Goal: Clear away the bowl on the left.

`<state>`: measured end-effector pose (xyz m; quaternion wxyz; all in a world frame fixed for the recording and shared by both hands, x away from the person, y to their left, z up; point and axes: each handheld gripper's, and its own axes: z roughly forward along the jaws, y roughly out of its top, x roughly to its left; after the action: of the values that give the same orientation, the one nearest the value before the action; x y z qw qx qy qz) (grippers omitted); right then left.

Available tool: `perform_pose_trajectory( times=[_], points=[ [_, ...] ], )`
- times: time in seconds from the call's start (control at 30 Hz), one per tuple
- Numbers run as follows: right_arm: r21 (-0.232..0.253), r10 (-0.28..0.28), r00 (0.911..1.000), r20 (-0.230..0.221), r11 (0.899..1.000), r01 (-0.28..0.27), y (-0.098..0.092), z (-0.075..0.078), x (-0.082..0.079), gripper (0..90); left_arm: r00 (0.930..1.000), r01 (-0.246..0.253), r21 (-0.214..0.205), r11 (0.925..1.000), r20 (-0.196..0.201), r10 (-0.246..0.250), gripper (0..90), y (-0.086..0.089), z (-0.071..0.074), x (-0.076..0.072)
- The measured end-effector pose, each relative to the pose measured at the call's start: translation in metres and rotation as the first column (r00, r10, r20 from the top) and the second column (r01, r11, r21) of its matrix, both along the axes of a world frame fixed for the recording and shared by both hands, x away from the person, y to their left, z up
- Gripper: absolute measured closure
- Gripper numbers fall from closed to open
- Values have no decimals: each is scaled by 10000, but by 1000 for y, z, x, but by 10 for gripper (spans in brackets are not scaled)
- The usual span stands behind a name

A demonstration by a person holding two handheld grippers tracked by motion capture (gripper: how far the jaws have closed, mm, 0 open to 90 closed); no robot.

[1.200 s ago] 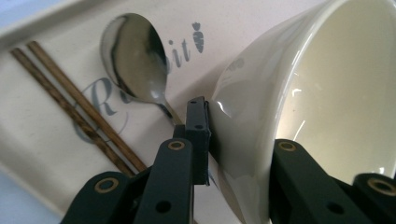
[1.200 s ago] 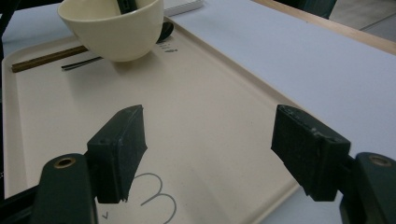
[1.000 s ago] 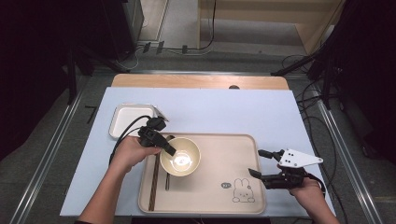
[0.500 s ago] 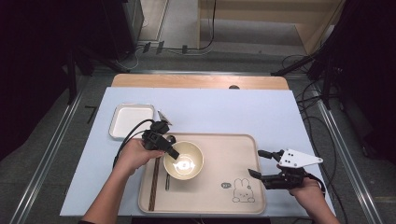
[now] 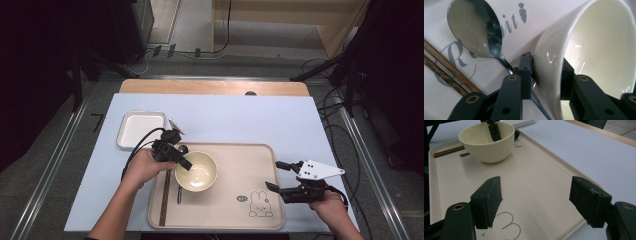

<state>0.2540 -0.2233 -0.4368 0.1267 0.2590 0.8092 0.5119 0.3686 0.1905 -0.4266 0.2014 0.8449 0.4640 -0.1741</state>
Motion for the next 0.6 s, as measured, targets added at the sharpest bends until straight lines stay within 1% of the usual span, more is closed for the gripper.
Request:
perform_pose_trajectory(
  times=[0.03,0.07,0.17,0.3,0.33,0.37,0.4,0.47,0.5,0.6],
  points=[
    [6,0,10000,-15,10000,0,0,0,0,259,9998,13,-133,9999,177,-11,694,1,2,0],
    [5,1,10000,-17,10000,-1,0,0,0,259,9996,68,-133,9999,288,-65,689,1,4,0],
    [38,-5,10000,6,10000,5,0,0,0,259,9986,68,-374,9993,523,-48,662,5,10,-1],
    [42,-38,10000,-20,10000,38,0,0,0,259,9955,42,-364,9993,944,-7,605,8,20,-3],
    [38,-41,10000,-20,10000,41,0,0,0,259,9940,47,-412,9991,1094,-2,584,9,23,-3],
    [43,-41,10000,-24,10000,41,0,0,0,259,9906,93,-418,9991,1368,-35,575,11,26,-4],
    [39,-43,10000,-22,10000,43,0,0,1,258,9875,132,-516,9986,1573,-50,571,12,30,-5],
    [43,-27,10000,-25,10000,27,-1,0,1,258,9837,138,-574,9983,1796,-32,559,15,36,-7],
    [43,-28,10000,-30,10000,28,-1,0,0,258,9816,114,-522,9986,1909,-12,553,17,39,-8],
    [31,-41,10000,-39,10000,41,-1,0,1,258,9777,4,-622,9981,2095,127,520,23,47,-10]
  ],
)
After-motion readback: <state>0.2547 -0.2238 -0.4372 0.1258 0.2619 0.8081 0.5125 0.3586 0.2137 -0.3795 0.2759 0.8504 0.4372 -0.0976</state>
